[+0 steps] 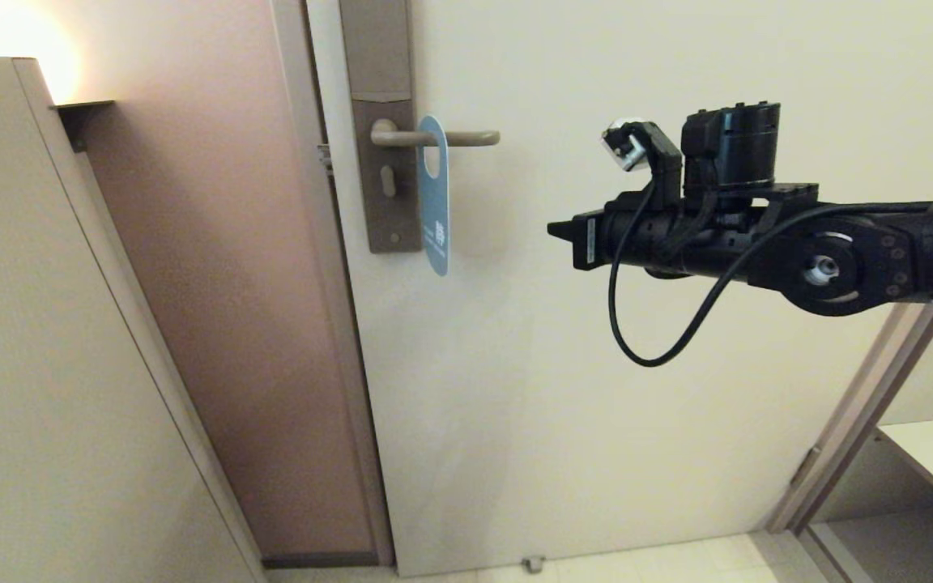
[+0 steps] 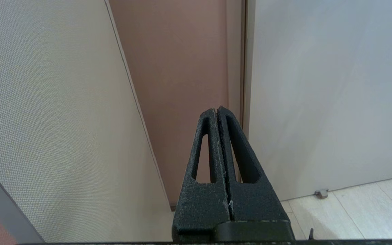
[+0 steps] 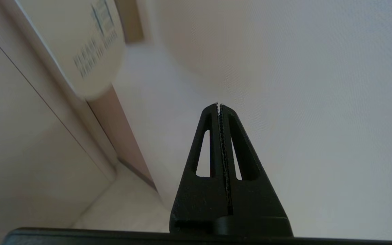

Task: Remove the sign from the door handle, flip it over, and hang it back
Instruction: Hang the sign back with the other side facing out

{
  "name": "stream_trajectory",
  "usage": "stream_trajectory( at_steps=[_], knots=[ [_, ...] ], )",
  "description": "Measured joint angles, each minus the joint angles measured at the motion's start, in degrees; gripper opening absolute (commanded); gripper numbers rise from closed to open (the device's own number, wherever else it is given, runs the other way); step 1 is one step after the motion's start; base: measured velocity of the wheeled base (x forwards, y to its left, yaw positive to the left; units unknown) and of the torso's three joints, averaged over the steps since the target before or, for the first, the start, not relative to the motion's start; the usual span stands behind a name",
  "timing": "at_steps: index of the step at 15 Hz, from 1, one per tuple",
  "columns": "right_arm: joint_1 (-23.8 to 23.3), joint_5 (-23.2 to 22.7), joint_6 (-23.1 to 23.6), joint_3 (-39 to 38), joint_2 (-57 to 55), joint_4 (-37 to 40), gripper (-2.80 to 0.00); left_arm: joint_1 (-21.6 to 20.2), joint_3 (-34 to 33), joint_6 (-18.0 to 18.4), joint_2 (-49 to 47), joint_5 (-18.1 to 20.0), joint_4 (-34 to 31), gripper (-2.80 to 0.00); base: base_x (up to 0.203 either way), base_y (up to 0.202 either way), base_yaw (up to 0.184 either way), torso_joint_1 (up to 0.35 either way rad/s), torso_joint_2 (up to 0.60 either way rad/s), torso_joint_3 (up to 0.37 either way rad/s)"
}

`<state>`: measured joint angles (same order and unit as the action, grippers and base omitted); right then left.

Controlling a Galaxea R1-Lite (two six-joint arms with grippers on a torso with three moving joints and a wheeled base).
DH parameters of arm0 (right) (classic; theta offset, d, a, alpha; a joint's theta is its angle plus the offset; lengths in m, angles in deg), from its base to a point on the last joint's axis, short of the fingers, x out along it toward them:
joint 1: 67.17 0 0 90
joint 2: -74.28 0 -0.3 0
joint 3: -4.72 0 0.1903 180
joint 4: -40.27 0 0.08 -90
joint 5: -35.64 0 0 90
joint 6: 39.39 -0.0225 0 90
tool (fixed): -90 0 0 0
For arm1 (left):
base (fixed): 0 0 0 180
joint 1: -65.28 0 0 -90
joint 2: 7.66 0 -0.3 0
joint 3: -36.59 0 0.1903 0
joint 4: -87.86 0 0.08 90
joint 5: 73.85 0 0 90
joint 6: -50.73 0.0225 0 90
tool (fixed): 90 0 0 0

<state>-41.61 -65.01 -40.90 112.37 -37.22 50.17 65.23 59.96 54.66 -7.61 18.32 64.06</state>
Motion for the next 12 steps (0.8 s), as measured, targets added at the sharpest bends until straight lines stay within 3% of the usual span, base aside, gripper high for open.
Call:
stream_trajectory(
  at_steps=[5,12],
  knots=[
    [1.85,0.20,-0.17,9.67,-6.20,-1.90,-2.80,0.00,0.00,0.00,0.00,0.02,0.00,-2.80,0.000,0.000,0.000,0.000,0.00,0.000],
    [5.21,0.19,-0.77,17.09,-10.88,-3.52,-2.80,0.00,0.00,-0.01,0.00,0.01,0.00,-2.80,0.000,0.000,0.000,0.000,0.00,0.000]
  ],
)
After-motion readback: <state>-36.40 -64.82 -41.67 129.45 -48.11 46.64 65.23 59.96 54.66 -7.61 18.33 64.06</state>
